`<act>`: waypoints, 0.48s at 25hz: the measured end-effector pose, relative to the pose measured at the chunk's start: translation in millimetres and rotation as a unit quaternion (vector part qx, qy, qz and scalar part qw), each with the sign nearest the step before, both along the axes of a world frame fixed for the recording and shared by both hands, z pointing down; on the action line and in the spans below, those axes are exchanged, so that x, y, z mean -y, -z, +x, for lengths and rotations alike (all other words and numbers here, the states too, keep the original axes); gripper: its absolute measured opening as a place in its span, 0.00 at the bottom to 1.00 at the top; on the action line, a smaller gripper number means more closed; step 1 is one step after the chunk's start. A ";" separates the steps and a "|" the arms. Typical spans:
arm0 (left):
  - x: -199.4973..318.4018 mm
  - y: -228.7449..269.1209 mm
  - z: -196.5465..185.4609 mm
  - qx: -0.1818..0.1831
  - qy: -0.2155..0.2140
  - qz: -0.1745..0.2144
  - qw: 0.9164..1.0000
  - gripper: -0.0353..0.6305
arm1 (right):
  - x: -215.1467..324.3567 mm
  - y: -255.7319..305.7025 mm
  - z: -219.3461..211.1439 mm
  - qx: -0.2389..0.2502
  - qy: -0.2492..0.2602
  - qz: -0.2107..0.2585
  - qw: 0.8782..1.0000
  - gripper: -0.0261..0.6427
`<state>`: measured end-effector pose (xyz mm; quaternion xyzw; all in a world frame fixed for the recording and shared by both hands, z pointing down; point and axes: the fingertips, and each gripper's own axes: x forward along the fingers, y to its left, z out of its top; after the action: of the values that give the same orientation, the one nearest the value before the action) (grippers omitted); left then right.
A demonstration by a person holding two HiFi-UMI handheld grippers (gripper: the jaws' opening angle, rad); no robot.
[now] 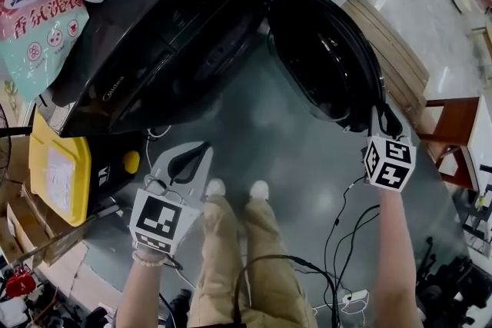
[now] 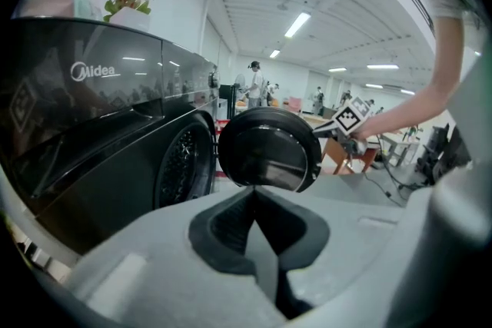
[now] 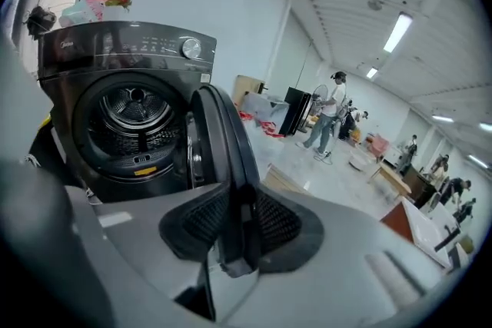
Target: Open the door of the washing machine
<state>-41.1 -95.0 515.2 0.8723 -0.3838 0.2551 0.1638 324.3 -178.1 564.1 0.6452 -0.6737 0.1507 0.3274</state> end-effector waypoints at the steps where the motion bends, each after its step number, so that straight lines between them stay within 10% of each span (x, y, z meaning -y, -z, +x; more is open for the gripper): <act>1: 0.2 1.2 -2.0 0.000 0.001 0.001 1.000 0.04 | 2.4 -0.2 3.0 0.000 -0.004 0.002 1.000 0.19; 12: 1.1 46.9 -15.1 -0.022 0.015 0.010 1.000 0.04 | -13.9 34.5 -33.8 0.022 0.020 0.006 1.000 0.19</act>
<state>-56.2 -96.1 468.4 0.8735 -0.3955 0.2293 0.1674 290.5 -164.2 529.6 0.6301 -0.6942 0.1543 0.3119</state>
